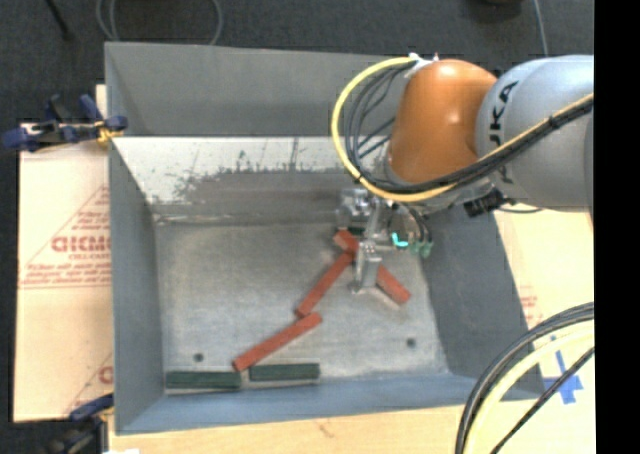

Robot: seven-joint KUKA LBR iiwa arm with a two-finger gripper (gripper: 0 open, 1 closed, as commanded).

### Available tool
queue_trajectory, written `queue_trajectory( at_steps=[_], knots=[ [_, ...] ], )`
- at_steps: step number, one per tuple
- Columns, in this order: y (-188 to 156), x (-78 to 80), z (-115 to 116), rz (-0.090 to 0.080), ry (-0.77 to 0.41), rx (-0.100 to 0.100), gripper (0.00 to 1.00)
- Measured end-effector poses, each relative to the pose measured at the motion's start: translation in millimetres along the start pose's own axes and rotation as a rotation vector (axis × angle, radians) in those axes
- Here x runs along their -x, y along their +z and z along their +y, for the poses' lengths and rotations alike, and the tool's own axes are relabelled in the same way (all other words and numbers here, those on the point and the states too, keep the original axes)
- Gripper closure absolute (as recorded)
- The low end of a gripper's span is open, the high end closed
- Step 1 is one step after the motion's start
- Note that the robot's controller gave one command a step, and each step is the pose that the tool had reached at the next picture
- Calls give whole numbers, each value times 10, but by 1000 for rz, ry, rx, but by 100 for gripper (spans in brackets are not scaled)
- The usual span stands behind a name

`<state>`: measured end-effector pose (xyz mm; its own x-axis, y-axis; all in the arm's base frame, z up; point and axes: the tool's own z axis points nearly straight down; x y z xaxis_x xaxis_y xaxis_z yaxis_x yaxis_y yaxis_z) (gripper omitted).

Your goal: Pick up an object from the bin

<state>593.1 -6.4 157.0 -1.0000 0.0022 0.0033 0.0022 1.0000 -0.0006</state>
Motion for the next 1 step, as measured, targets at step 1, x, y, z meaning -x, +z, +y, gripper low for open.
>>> queue_trajectory(
  at_steps=[1],
  knots=[
    [900,-20,49,-1,-136,-1,0]
  ],
)
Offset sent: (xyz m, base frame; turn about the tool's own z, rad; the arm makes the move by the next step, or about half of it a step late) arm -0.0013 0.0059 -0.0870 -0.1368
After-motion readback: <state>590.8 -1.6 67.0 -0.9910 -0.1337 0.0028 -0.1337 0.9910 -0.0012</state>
